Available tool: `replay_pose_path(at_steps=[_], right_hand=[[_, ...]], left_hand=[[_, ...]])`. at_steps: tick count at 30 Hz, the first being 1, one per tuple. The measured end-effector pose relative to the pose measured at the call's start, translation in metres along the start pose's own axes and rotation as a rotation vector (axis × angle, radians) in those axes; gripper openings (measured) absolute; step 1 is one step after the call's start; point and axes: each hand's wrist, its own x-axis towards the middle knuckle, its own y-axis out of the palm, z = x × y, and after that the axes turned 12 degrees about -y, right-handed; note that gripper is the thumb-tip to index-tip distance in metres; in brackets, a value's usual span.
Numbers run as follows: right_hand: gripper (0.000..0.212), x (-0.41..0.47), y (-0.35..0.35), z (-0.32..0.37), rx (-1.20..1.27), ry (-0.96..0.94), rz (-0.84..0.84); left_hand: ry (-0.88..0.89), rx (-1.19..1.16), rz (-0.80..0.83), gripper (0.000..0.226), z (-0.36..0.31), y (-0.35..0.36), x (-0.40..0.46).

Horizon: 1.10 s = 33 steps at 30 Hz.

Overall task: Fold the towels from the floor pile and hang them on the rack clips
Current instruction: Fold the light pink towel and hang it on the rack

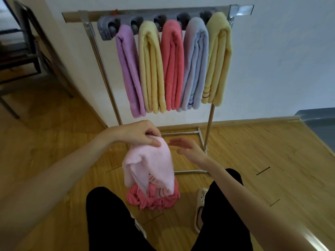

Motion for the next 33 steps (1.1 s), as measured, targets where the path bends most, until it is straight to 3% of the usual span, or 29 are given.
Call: replay_pose_path(at_steps=[3,5,8,12,17,20,23,28,33], right_hand=[[0.054,0.004,0.002,0.016,0.093,-0.059,0.234],[0.042,0.006,0.005,0.020,0.072,-0.101,0.316],[0.022,0.009,0.009,0.023,0.056,-0.108,0.341],[0.020,0.011,0.004,0.030,0.015,-0.076,0.330],[0.014,0.019,-0.023,0.046,-0.092,-0.084,0.288],[0.014,0.023,-0.034,0.051,-0.114,-0.099,0.164],[0.013,0.035,-0.039,0.061,-0.186,-0.147,0.162],[0.025,0.067,-0.042,0.110,-0.458,-0.359,0.343],[0.032,0.105,-0.041,0.169,-0.685,-0.373,0.512]], left_hand=[[-0.010,0.009,0.002,0.014,0.003,0.007,0.001],[-0.016,0.012,0.004,0.016,0.005,0.009,0.000],[-0.055,-0.025,0.011,0.016,0.011,0.011,-0.001],[-0.129,-0.099,-0.003,0.022,0.028,0.013,-0.005],[-0.224,-0.171,-0.010,0.060,0.055,0.008,-0.017],[-0.225,-0.284,-0.058,0.027,0.064,-0.006,-0.028],[-0.211,-0.381,-0.058,0.026,0.067,-0.026,-0.036],[-0.169,-0.148,-0.066,0.026,0.052,-0.067,-0.042],[-0.144,0.072,-0.155,0.036,0.047,-0.120,-0.047]])
